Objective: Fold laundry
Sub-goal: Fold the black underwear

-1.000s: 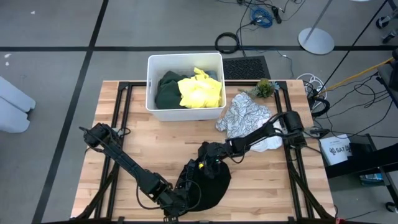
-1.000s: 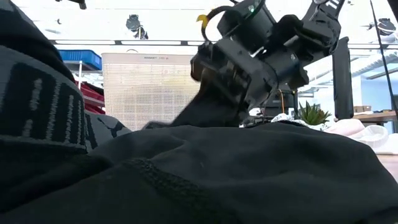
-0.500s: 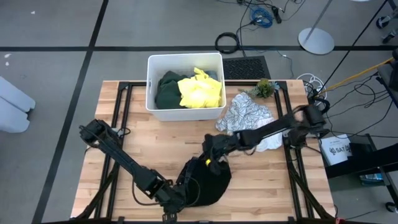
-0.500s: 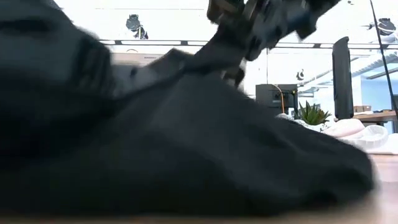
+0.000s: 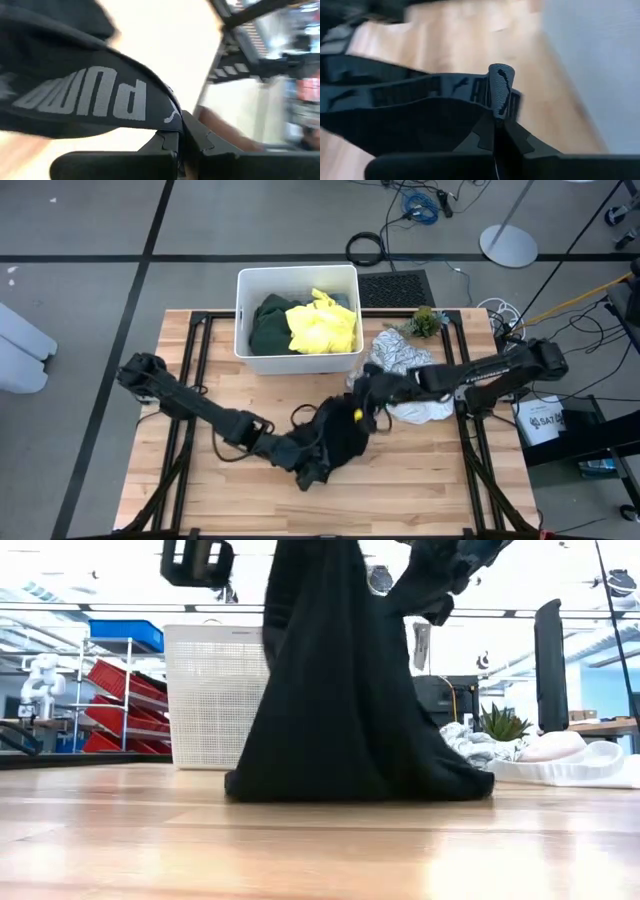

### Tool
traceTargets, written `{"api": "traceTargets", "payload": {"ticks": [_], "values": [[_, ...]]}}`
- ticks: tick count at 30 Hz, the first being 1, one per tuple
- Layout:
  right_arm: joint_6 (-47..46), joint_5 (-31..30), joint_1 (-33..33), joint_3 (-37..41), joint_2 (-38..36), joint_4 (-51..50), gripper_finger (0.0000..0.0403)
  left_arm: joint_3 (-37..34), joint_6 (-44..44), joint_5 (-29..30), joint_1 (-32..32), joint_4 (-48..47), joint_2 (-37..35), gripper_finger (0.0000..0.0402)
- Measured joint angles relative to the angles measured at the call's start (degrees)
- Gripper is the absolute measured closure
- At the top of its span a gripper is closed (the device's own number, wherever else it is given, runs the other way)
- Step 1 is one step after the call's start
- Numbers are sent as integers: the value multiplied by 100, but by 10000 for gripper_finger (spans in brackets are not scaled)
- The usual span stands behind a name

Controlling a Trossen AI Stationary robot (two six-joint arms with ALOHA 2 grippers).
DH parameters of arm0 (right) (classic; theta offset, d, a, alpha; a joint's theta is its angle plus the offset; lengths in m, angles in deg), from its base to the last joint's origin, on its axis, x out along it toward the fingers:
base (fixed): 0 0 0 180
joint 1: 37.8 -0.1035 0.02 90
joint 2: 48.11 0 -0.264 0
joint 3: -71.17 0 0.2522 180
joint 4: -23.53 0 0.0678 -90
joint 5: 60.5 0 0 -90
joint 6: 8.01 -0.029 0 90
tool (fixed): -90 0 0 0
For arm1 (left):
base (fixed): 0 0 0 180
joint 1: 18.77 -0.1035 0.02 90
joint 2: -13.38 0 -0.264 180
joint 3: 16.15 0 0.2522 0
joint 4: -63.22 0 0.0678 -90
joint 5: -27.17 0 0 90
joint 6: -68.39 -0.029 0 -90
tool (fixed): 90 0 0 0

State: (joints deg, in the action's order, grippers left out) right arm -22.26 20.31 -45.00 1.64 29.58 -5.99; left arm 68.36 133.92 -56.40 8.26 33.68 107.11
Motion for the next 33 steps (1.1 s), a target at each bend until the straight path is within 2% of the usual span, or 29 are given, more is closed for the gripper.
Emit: {"api": "traceTargets", "payload": {"ticks": [4,8,12,17,20,24,33], "values": [[-16,59,-637,0,260,-12,403,-90,-209,-353,-267,771,137,397],[-121,53,-1226,2,494,65,403,-96,-473,-301,-466,518,140,397],[-114,44,-1599,2,805,715,403,-99,-590,-356,-559,760,300,397],[-112,18,-1729,5,1042,1221,403,-101,-546,-882,-593,1287,588,397],[-175,50,-1729,9,1036,1417,403,-101,-562,-880,-591,1261,606,397],[-326,536,-1724,9,1036,1429,403,-101,-637,-874,-591,1262,606,397],[-636,982,-1746,9,1034,1290,396,-101,-800,-824,-591,1127,606,397]]}}
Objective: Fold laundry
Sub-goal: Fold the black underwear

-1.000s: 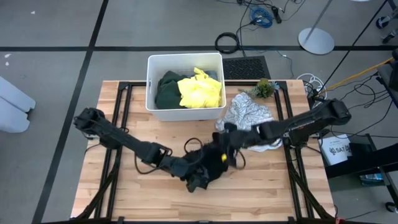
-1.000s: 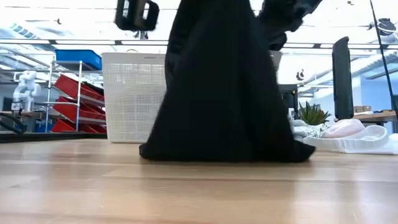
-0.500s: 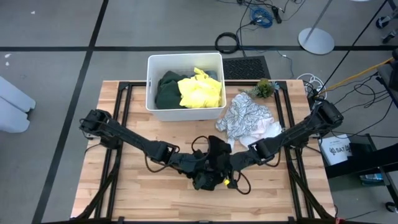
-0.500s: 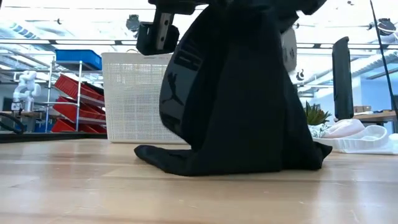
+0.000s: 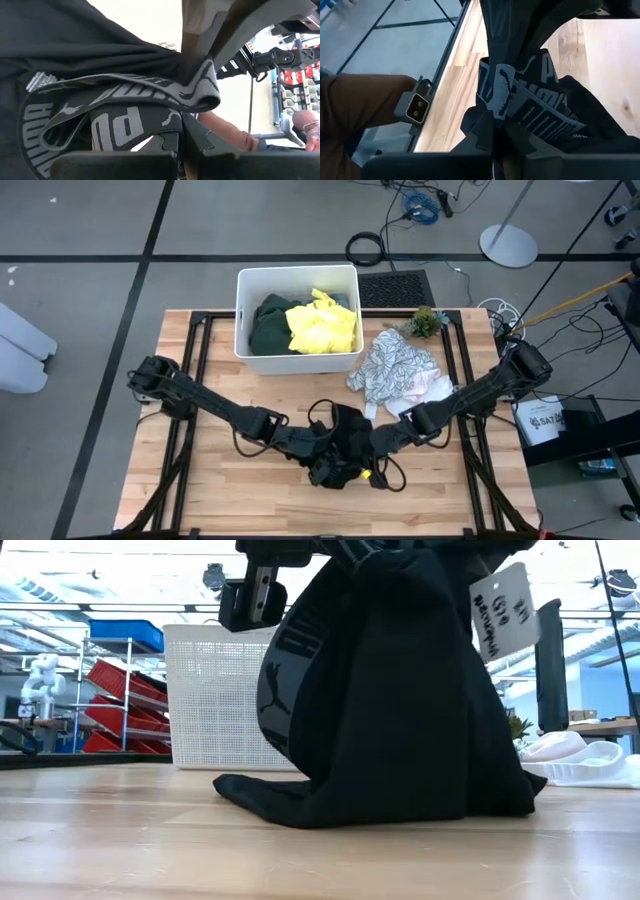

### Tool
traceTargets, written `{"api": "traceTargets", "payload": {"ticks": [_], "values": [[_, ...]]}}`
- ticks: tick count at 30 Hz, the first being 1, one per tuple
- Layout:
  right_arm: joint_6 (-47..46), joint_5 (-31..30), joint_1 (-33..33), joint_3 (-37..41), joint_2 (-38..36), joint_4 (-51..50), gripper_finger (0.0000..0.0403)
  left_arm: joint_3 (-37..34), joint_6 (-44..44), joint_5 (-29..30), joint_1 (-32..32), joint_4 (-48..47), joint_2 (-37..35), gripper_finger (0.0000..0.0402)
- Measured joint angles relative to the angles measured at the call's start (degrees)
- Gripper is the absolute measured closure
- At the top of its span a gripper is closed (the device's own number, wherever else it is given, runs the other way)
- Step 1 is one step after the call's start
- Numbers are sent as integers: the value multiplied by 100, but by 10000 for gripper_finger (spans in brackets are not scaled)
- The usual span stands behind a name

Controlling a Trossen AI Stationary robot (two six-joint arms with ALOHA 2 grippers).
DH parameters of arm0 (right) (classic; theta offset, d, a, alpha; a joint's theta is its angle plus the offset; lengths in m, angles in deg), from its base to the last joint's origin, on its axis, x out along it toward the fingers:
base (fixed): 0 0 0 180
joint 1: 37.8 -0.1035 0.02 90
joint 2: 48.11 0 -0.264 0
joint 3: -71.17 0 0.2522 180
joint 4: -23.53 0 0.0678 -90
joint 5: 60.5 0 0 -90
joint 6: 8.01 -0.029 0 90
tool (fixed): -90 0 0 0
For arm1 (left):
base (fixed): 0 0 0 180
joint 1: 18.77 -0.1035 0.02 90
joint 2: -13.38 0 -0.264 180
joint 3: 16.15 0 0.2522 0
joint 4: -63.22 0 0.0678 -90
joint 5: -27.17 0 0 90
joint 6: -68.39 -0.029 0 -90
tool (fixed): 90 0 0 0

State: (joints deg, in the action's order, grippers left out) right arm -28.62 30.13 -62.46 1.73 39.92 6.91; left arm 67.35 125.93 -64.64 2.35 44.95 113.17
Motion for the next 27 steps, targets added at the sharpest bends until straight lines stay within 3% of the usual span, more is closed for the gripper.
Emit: {"api": "traceTargets", "payload": {"ticks": [7,19,27], "values": [[-165,-64,0,0,0,122,354,0,-141,38,-3,135,-2,397],[-233,-110,2,0,11,140,174,0,-412,256,-86,415,-4,398],[-228,-242,2,-2,362,477,141,2,-542,287,-159,684,-9,398]]}}
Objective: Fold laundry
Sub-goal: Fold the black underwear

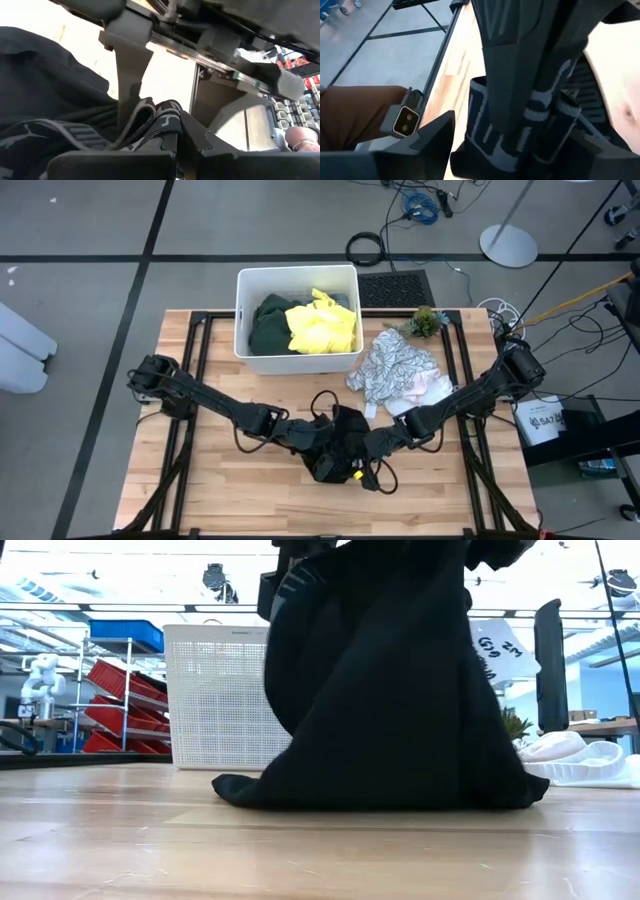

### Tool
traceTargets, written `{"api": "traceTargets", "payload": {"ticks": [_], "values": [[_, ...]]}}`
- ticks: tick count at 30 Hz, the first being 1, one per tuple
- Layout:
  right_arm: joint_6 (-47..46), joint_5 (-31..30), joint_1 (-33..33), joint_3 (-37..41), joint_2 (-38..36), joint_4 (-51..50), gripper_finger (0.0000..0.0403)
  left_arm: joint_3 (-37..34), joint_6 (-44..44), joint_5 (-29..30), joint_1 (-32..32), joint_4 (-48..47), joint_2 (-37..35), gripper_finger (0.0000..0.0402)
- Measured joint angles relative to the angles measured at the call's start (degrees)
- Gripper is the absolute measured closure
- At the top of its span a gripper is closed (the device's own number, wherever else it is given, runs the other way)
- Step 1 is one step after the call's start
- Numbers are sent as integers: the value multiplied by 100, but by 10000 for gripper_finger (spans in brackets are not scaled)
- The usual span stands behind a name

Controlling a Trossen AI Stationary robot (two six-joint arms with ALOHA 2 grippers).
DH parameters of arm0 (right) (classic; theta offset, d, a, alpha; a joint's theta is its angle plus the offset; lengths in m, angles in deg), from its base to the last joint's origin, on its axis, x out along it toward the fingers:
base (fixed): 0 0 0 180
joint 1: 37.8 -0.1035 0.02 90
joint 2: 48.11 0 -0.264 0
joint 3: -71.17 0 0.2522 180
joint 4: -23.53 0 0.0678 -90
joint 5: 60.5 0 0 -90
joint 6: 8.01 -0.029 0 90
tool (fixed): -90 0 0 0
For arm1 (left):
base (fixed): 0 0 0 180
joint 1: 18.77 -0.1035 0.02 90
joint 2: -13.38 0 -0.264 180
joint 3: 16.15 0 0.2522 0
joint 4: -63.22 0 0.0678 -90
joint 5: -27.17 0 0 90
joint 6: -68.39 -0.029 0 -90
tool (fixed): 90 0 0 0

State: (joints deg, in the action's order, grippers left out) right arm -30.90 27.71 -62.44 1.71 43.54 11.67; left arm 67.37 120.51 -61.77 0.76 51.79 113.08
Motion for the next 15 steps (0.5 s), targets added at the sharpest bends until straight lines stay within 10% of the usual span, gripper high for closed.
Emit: {"api": "traceTargets", "payload": {"ticks": [8,15], "values": [[148,-438,2,0,18,54,206,0,137,-128,4,-442,0,360],[150,-434,70,0,9,-86,376,0,-4,-262,-57,-414,-83,277]]}}
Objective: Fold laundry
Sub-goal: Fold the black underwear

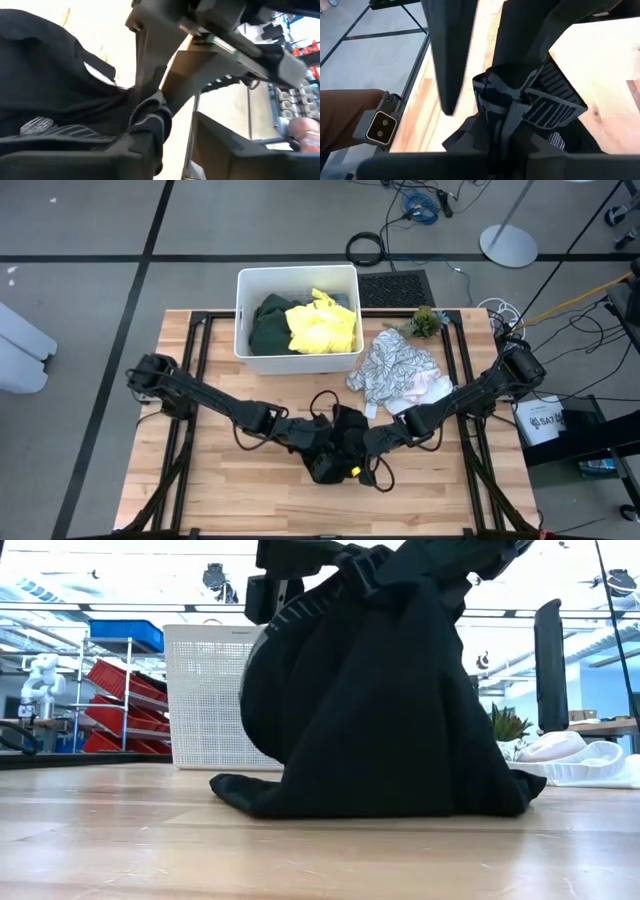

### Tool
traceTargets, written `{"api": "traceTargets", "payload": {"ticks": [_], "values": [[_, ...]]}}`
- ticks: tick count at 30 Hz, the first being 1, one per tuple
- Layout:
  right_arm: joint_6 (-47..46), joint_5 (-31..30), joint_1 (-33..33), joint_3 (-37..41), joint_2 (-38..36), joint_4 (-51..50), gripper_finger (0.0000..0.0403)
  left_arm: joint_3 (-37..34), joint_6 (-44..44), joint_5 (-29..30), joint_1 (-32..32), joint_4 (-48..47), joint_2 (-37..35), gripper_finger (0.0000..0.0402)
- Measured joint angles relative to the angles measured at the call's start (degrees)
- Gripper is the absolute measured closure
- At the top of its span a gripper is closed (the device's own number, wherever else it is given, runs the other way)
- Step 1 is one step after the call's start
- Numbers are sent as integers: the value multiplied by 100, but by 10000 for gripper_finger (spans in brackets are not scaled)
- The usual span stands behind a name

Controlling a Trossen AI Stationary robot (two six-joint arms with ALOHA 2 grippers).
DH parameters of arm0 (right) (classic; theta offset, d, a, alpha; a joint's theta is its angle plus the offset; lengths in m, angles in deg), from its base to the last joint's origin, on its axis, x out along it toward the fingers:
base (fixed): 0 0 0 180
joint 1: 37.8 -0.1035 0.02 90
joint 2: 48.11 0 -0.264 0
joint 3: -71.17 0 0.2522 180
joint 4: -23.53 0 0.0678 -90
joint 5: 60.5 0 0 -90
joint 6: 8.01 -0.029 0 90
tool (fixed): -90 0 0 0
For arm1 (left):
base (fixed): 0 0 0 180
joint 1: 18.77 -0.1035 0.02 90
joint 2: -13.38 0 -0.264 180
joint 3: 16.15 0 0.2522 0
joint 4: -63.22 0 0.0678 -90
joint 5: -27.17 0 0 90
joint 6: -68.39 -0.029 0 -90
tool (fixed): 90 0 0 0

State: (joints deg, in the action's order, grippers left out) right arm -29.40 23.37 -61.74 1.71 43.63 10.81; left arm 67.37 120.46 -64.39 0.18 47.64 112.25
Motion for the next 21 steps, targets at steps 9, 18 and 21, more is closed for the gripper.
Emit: {"api": "traceTargets", "payload": {"ticks": [9,18,21], "values": [[52,43,23,0,-34,-272,396,0,-80,-834,-162,-682,-872,236],[1082,-1036,375,-855,-841,-2333,396,7,-817,1519,4,-2720,-2329,238],[1658,-1791,441,-1459,-1112,-3086,397,7,-1009,2215,68,-3055,-2649,238]]}}
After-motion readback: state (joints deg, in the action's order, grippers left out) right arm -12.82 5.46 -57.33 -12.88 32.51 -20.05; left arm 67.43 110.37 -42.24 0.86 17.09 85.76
